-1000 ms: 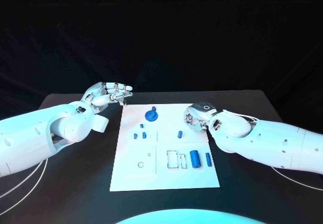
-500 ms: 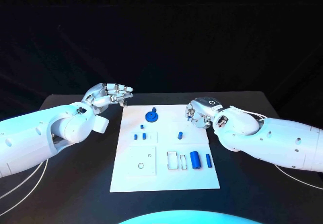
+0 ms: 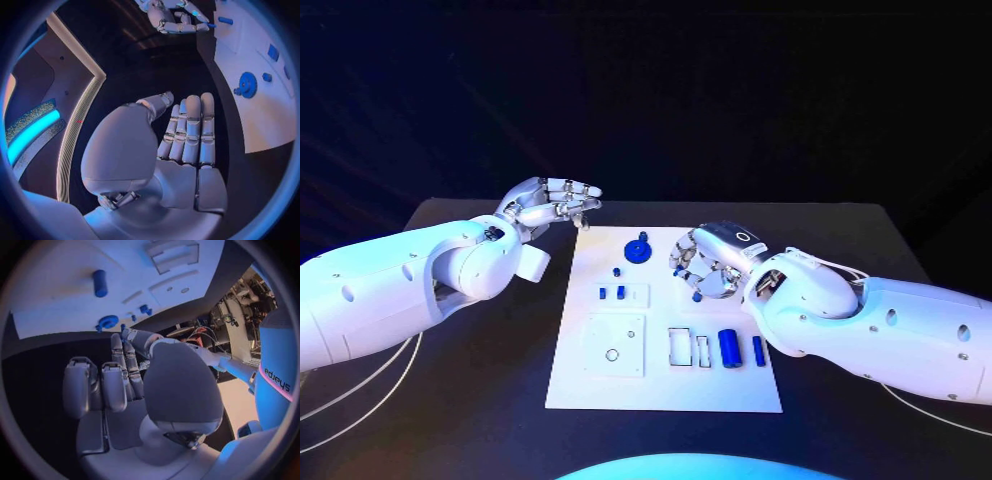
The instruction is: Assemble the parts on the task board
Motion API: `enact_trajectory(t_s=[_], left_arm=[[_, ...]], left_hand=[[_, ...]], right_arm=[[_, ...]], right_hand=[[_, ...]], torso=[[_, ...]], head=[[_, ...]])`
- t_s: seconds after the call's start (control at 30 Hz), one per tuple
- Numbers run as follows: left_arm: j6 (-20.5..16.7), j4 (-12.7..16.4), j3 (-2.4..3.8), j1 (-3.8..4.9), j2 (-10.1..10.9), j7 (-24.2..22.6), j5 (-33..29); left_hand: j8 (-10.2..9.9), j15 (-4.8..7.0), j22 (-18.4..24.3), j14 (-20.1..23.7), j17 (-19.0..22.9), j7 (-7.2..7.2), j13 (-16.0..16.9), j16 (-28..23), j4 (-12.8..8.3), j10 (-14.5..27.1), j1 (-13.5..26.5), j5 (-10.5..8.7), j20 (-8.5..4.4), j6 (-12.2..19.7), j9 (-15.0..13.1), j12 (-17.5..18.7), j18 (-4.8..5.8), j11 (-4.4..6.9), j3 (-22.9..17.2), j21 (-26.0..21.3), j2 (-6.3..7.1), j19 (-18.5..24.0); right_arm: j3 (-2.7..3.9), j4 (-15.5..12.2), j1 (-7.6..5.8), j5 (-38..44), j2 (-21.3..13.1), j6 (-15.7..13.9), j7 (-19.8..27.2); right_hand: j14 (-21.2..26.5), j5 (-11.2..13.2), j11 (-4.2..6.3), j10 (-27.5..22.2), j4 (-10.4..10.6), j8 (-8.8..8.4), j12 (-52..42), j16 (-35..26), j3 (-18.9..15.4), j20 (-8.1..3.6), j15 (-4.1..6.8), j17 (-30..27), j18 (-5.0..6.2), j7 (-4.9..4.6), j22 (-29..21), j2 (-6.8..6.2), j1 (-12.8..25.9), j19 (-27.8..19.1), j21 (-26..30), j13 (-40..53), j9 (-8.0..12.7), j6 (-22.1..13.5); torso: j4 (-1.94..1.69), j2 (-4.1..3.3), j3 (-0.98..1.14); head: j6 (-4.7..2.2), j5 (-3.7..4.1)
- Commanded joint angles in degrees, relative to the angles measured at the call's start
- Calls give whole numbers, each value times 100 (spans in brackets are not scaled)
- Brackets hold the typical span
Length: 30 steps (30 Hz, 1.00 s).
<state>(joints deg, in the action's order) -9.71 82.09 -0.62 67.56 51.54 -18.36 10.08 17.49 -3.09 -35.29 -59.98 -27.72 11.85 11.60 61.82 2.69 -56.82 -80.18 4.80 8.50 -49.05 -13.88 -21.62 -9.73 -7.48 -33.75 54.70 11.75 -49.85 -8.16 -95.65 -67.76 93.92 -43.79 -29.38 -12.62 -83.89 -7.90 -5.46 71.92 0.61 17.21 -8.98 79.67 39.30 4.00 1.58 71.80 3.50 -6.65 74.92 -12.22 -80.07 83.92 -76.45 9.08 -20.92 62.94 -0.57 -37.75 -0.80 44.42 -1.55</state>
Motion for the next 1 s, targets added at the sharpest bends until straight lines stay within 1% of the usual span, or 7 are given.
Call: enact_trajectory(t_s=[0.03, 0.17, 0.27, 0.4, 0.47, 0.83, 1.0], left_arm=[[-45, 15, 5, 6, -20, -62, 5], [-76, 19, 5, 6, -29, -71, -8], [-107, 22, 2, 7, -36, -62, -15], [-137, 41, -1, 7, -54, -56, -20], [-148, 58, -1, 8, -60, -56, -22], [-156, 105, -2, 9, -83, -39, -26], [-152, 103, -3, 9, -86, -29, -27]], left_hand=[[-9, -15, 8, 30, 5, 1, 9, -19, -9, 37, -16, 15, 17, 52, 5, -36, -82, -18, 28, -19, -23, -38], [-10, -17, 11, 30, 7, 3, 10, -21, -12, 46, -22, 17, 19, 59, 6, -41, -82, -21, 29, -22, -27, -40], [-10, -17, 11, 30, 7, 3, 10, -21, -12, 46, -22, 17, 19, 59, 6, -41, -82, -21, 29, -22, -27, -40], [-12, -19, 13, 31, 9, 5, 11, -22, -15, 53, -24, 18, 19, 64, 8, -45, -83, -23, 31, -25, -26, -42], [-12, -19, 13, 31, 9, 5, 11, -22, -15, 53, -24, 18, 19, 64, 8, -45, -83, -23, 31, -25, -26, -42], [-13, -21, 15, 31, 10, 7, 11, -23, -15, 60, -23, 18, 20, 70, 9, -48, -83, -25, 34, -27, -24, -44], [-12, -23, 19, 31, 12, 8, 13, -24, -15, 66, -25, 18, 22, 73, 10, -57, -83, -26, 38, -31, -26, -46]], right_arm=[[-9, -56, 58, -79, 138, -90, 217], [-32, -12, 174, -41, 361, -31, 256], [-57, 47, 284, -8, 537, 23, 288], [-89, 121, 419, 26, 739, 110, 316], [-102, 147, 459, 51, 808, 156, 315], [-158, 350, 597, 134, 986, 259, 296], [-167, 375, 661, 167, 1018, 276, 280]], right_hand=[[-257, -19, 303, 334, -254, 26, 4, -27, 236, -14, 40, -8, -68, 1, 965, 35, 34, 104, -1, 24, -1, 44], [-256, -22, 302, 334, -258, 25, 8, -31, 240, -14, 40, -16, -66, 0, 961, 36, 38, 100, 9, 24, -1, 42], [-255, -25, 301, 333, -262, 23, 12, -34, 245, -14, 39, -23, -64, -2, 958, 38, 42, 96, 18, 25, -2, 40], [-253, -27, 299, 333, -267, 21, 16, -38, 250, -14, 39, -30, -63, -4, 957, 40, 45, 94, 24, 25, -2, 38], [-253, -27, 299, 333, -267, 21, 16, -38, 250, -14, 39, -30, -63, -4, 957, 40, 45, 94, 24, 25, -2, 38], [-251, -28, 297, 332, -271, 18, 23, -45, 256, -14, 37, -42, -58, -7, 949, 43, 52, 86, 45, 26, -3, 35], [-251, -27, 295, 330, -275, 15, 29, -46, 260, -13, 36, -43, -57, -10, 948, 45, 62, 83, 52, 27, -4, 32]], torso=[[-14, 7, -9], [-25, 6, -12], [-15, -6, -7], [-20, -11, -14], [-7, -7, -20], [-20, -10, -11], [-10, -6, -9]], head=[[12, -156], [34, -287], [51, -402], [73, -500], [103, -543], [196, -634], [229, -668]])
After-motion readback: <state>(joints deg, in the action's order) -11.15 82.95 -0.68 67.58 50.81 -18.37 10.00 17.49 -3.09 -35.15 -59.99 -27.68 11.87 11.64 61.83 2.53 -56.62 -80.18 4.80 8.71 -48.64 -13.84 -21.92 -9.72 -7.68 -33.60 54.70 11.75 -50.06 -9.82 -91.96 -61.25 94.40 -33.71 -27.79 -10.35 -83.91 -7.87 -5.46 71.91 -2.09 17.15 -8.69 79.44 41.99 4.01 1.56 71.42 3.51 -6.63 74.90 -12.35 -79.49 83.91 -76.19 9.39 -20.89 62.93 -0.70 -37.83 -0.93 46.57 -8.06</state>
